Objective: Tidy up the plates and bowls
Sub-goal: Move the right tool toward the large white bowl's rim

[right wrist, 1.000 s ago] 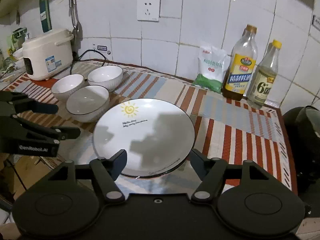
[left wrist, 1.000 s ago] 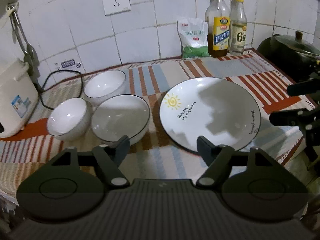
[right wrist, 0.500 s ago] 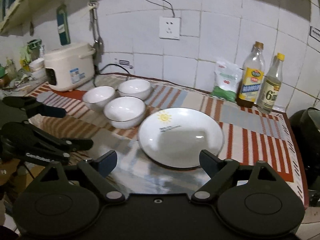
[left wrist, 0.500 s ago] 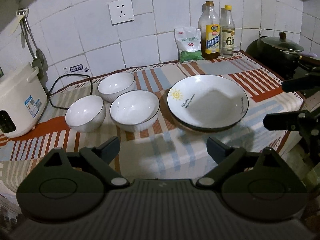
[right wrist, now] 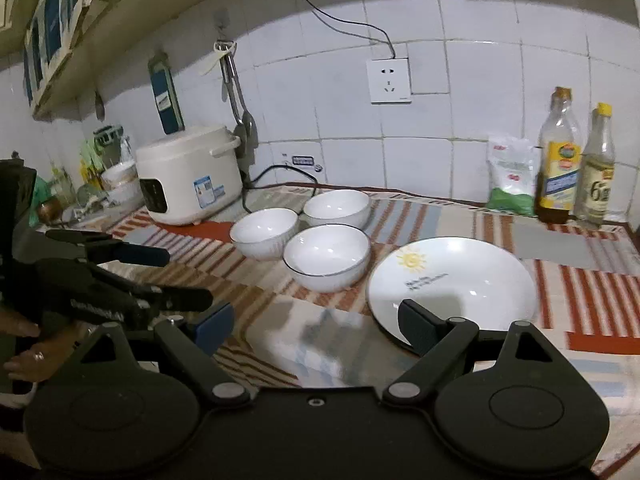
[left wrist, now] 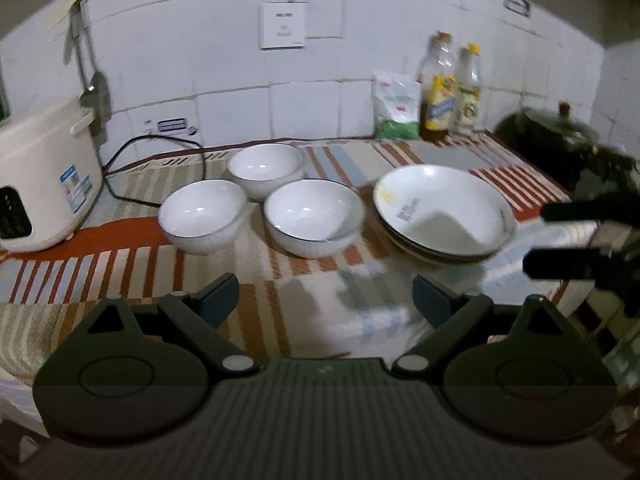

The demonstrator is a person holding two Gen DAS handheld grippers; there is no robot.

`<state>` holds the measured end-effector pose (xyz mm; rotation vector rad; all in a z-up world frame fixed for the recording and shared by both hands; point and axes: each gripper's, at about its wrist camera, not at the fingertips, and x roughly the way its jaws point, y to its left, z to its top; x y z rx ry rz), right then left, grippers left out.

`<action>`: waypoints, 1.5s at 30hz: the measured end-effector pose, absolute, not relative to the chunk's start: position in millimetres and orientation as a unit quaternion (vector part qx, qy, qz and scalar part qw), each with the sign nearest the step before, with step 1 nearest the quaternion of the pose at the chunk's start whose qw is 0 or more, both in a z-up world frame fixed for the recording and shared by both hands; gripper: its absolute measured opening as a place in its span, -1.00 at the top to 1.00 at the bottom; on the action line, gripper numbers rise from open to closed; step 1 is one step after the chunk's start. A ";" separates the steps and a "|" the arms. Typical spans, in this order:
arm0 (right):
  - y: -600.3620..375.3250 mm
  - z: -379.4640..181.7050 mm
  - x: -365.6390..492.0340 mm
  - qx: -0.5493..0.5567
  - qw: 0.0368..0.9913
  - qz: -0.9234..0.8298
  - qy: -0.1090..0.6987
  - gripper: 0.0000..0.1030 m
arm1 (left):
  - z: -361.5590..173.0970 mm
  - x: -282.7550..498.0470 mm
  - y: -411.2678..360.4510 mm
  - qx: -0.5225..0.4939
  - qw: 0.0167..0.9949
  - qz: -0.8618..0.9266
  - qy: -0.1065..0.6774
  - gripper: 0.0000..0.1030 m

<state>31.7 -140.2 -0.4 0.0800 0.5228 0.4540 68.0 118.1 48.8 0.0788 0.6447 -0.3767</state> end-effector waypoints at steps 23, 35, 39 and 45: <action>-57.6 -73.2 135.8 0.015 0.930 0.232 0.286 -0.76 | -19.4 184.6 177.4 -0.062 0.914 -0.141 0.374 -0.23; -60.3 -71.8 152.9 0.060 0.926 0.215 0.303 -0.76 | -21.2 203.8 207.9 -0.095 0.916 -0.093 0.379 -0.23; -63.7 -73.7 151.7 0.066 0.935 0.204 0.282 -0.76 | -25.1 203.6 195.4 -0.118 0.905 -0.126 0.389 -0.23; -60.5 -78.9 160.6 0.053 0.946 0.177 0.265 -0.60 | -27.1 207.3 163.0 -0.145 0.902 -0.146 0.379 -0.23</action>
